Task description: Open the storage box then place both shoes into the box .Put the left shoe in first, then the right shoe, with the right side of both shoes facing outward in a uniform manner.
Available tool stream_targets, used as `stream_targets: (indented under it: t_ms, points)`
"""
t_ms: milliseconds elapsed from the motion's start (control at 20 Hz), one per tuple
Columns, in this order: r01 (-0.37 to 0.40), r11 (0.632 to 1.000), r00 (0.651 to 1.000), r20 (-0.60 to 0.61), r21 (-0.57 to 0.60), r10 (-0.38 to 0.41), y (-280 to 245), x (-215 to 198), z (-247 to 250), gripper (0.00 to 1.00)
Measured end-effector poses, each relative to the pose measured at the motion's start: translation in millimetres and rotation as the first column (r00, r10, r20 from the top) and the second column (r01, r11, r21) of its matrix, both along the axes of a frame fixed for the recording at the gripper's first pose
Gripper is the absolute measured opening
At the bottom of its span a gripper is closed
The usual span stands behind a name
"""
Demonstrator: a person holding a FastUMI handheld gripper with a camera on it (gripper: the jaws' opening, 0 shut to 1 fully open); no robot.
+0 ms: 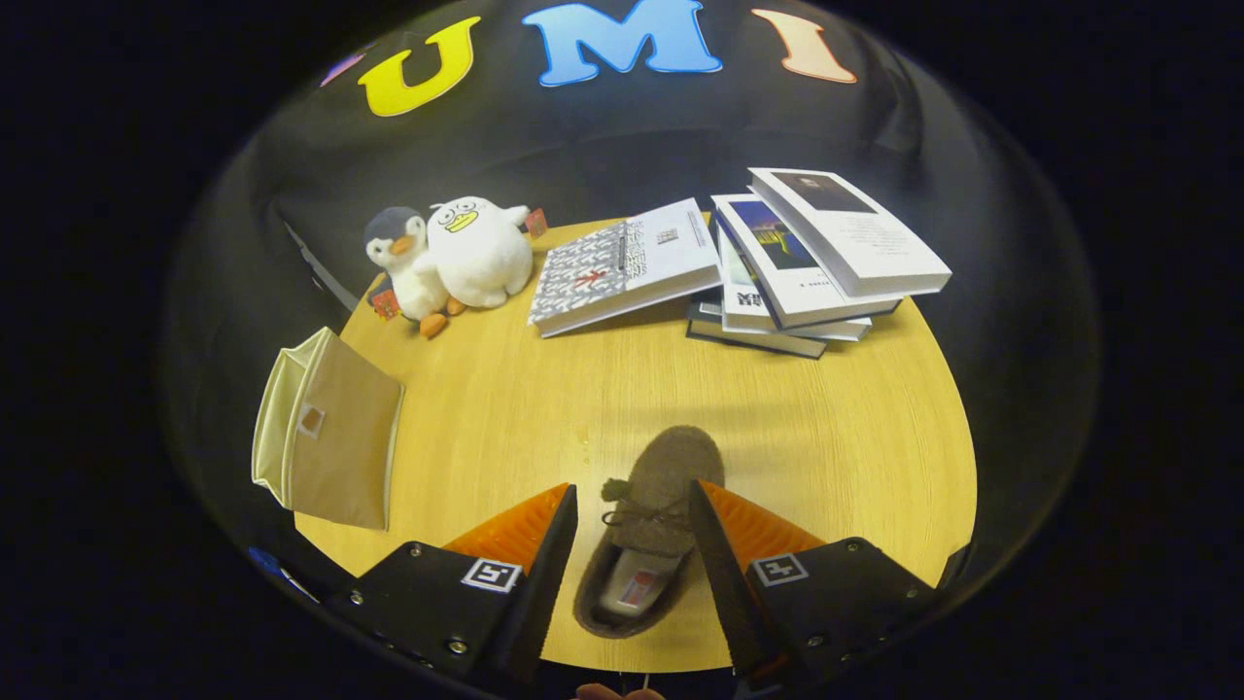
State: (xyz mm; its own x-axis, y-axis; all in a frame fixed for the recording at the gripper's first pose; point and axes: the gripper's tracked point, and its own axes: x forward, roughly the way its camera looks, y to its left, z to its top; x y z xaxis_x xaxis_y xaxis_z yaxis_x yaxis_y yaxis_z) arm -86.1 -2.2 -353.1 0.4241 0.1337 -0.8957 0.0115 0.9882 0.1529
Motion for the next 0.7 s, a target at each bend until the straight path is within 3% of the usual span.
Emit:
stream_targets:
  t_ms: [400,700]
  points:
    - [0.034,0.999,0.993,-0.112,0.005,-0.033,-24,-47,-48,0.72]
    - [0.045,0.999,0.983,-0.176,-0.021,-0.048,-37,-53,-84,0.71]
